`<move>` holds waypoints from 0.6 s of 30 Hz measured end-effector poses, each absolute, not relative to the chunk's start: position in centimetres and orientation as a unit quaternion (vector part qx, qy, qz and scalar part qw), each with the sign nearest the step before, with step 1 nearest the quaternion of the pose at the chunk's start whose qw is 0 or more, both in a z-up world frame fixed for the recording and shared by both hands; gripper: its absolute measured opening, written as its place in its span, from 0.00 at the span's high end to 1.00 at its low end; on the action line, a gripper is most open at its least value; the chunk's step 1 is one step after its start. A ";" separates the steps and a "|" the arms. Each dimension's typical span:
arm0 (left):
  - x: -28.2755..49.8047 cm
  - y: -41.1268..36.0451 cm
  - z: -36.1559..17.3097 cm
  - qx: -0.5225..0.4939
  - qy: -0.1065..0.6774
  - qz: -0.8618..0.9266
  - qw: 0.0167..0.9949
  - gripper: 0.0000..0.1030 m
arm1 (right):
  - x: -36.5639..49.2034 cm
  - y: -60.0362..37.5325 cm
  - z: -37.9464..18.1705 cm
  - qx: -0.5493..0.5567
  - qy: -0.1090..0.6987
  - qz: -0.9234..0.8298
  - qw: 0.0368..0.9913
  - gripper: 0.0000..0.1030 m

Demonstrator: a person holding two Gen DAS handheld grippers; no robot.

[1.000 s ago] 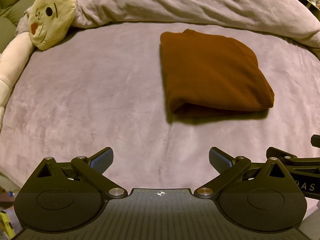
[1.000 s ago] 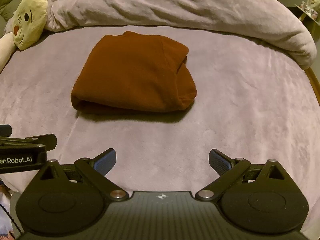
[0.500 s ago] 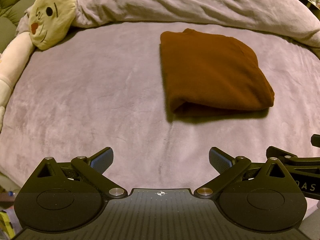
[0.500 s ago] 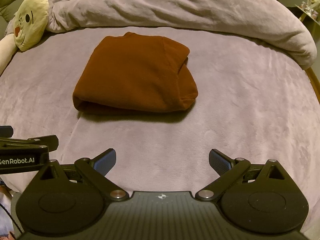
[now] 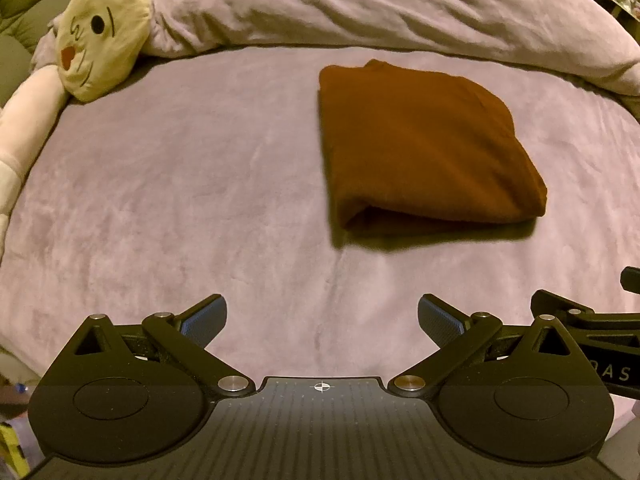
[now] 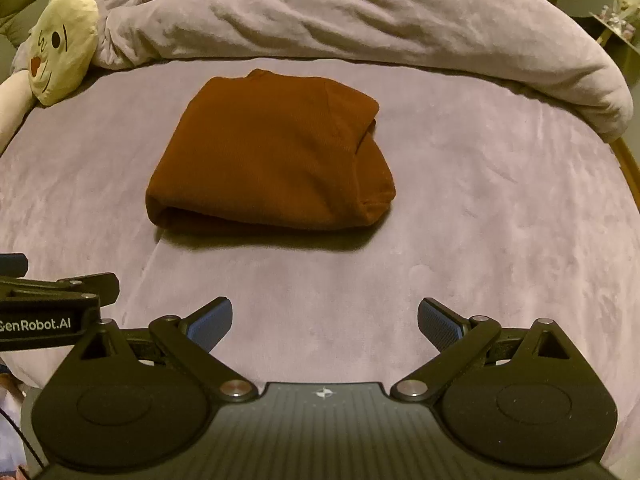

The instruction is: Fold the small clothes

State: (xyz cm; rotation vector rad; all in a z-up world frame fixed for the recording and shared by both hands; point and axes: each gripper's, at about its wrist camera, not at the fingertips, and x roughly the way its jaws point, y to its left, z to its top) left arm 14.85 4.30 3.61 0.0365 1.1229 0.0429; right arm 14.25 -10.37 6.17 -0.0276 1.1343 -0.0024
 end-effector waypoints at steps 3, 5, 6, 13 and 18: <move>14.8 4.3 3.7 0.017 0.531 0.019 0.847 0.00 | 14.3 -10.5 6.2 -0.012 0.536 0.000 0.844 0.04; 14.8 4.3 3.7 0.017 0.530 0.019 0.848 0.00 | 14.3 -10.5 6.2 -0.013 0.536 0.000 0.844 0.04; 14.8 4.2 3.8 0.017 0.529 0.019 0.848 0.00 | 14.3 -10.5 6.3 -0.013 0.536 -0.001 0.844 0.04; 14.9 4.1 3.9 0.020 0.528 0.018 0.849 0.00 | 14.3 -10.6 6.4 -0.011 0.535 -0.001 0.845 0.04; 15.1 4.2 3.9 0.014 0.530 0.013 0.848 0.00 | 14.3 -10.5 6.4 -0.012 0.534 -0.003 0.845 0.04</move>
